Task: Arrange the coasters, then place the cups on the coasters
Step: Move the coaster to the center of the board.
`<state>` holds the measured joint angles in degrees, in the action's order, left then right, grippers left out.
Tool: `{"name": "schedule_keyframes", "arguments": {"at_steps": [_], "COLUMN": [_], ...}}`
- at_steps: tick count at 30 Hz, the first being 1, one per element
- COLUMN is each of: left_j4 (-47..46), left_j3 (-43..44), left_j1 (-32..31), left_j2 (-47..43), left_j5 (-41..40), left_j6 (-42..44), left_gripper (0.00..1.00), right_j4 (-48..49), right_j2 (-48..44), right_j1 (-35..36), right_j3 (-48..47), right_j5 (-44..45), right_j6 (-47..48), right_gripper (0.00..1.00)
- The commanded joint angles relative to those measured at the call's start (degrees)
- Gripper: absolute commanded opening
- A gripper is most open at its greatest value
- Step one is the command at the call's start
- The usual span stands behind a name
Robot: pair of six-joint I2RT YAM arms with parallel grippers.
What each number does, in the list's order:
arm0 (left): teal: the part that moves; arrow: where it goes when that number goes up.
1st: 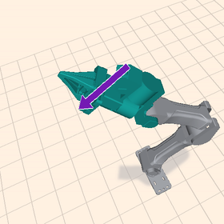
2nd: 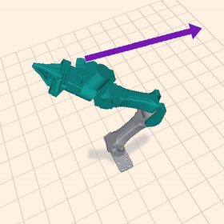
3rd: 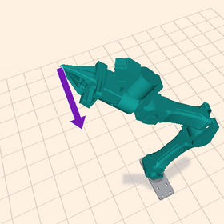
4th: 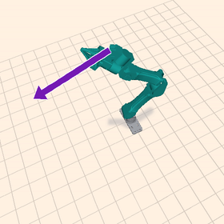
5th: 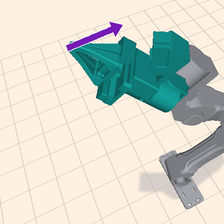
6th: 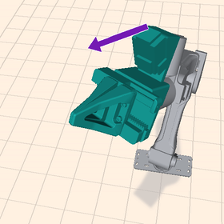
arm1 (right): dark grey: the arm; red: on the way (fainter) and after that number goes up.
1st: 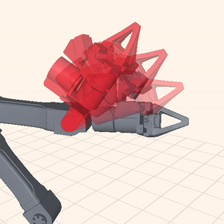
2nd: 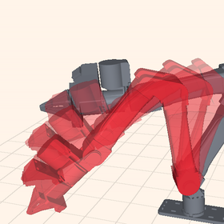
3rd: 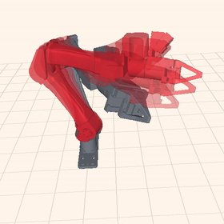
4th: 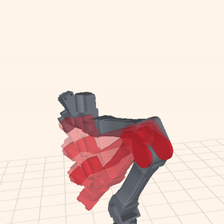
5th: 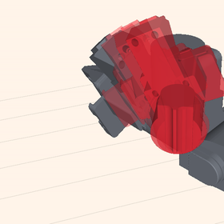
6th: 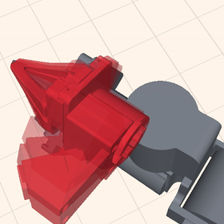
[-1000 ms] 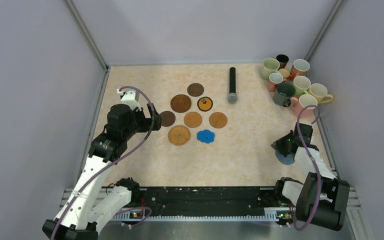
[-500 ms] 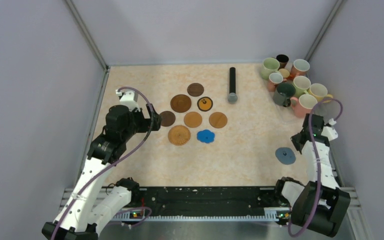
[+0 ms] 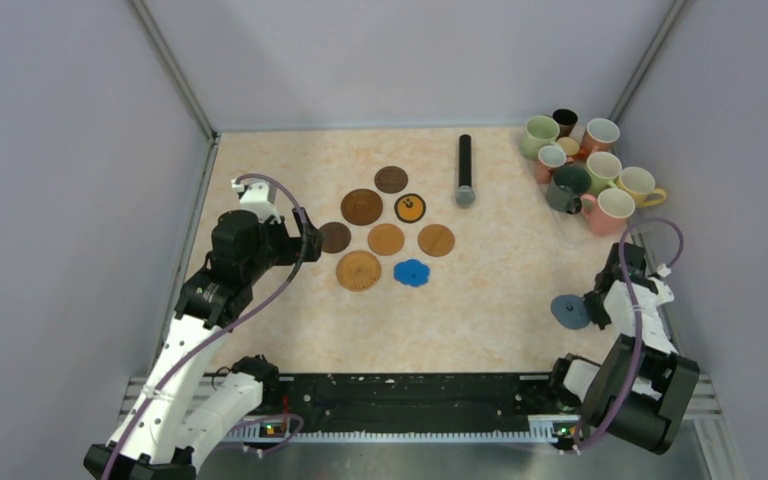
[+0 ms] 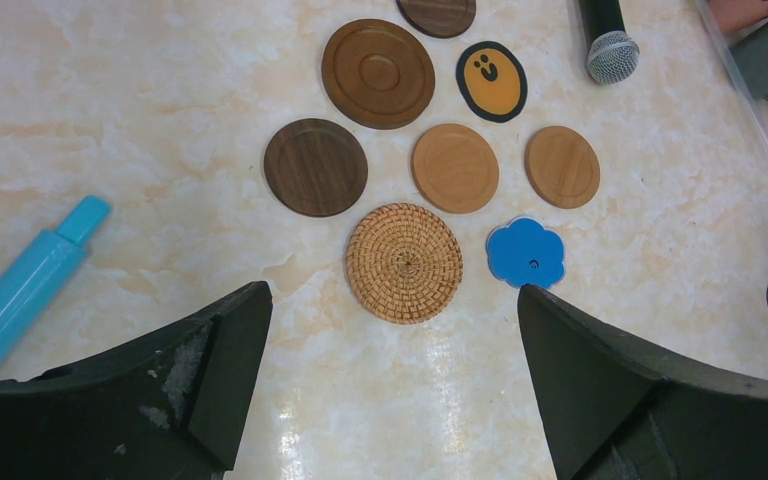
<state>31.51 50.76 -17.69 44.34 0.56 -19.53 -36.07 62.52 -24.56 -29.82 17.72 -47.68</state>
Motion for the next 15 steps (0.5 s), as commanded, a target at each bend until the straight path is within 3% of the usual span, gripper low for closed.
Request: {"name": "schedule_keyframes", "arguments": {"at_steps": [1,15], "left_j4": [-1.8,-2.1], "left_j3": [-0.2,-0.1], "left_j1": [-0.2,-0.2], "left_j2": [-0.7,0.1], "left_j5": [0.0,0.0], "left_j6": [0.5,0.4], "left_gripper": [0.99,0.99], "right_j4": [1.8,12.4], "right_j2": [1.5,0.9], "right_j1": [-0.3,-0.2], "right_j3": [0.5,5.8], "right_j5": [1.5,-14.4], "right_j6": [-2.0,2.0], "right_gripper": [0.00,0.00]}}
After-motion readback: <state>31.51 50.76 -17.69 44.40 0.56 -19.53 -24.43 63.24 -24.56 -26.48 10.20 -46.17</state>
